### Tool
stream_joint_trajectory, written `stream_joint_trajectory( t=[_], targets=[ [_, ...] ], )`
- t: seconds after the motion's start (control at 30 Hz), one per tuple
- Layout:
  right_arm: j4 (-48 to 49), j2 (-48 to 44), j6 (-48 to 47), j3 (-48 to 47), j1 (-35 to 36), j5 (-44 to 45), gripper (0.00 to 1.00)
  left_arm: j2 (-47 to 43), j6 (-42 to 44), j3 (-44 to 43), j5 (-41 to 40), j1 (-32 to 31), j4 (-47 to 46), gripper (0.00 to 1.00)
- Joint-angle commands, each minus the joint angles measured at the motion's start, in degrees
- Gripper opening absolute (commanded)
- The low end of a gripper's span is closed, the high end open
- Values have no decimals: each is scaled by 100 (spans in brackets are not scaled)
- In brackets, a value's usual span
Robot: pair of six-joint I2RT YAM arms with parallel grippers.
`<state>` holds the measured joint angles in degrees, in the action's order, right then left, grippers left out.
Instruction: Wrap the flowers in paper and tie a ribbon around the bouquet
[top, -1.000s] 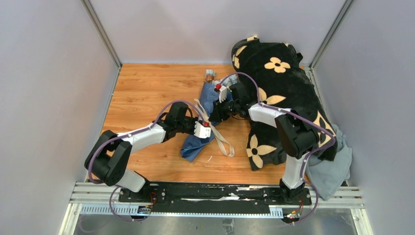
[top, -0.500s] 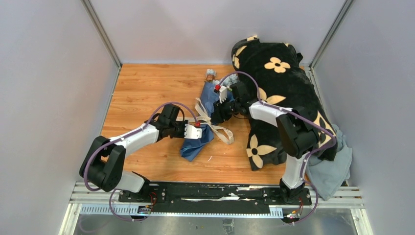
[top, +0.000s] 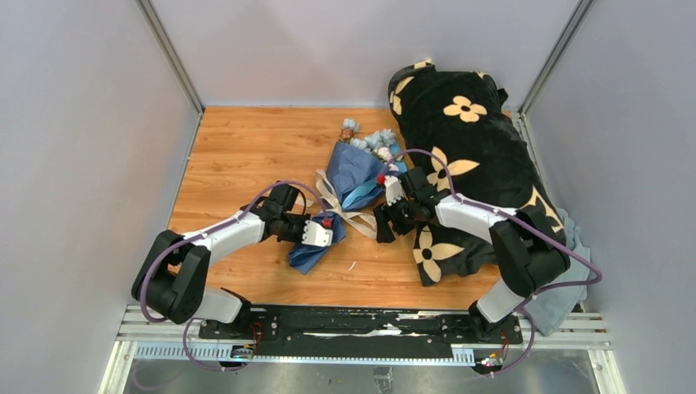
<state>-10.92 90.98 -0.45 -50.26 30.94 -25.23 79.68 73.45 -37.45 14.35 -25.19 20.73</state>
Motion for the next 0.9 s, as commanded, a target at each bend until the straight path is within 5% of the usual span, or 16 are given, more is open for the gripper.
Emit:
stream_joint_trajectory(
  t=[0.0, 0.1, 0.2, 0.37, 0.5, 0.67, 0.87],
  targets=[
    [185, 60, 91, 74, 277, 37, 73, -150, 292, 94, 41, 40, 380, 0],
    [505, 83, -133, 234, 497, -135, 73, -185, 397, 19, 103, 40, 615, 0],
    [749, 245, -277, 307, 602, 108, 73, -260, 166, -290, 155, 56, 837, 27],
    [654, 663, -349, 89, 628, 452, 70, -215, 142, -1271, 531, 687, 1099, 58],
    [765, 777, -302, 131, 733, 505, 57, 110, 103, -1388, 495, 840, -184, 77],
    [662, 687, -285, 234, 929, 521, 55, 824, 576, -1235, 794, 828, -1788, 84],
    [685, 751, -206, 391, 1236, 767, 62, 1524, 1187, -1490, 932, 790, -2447, 88]
  ],
)
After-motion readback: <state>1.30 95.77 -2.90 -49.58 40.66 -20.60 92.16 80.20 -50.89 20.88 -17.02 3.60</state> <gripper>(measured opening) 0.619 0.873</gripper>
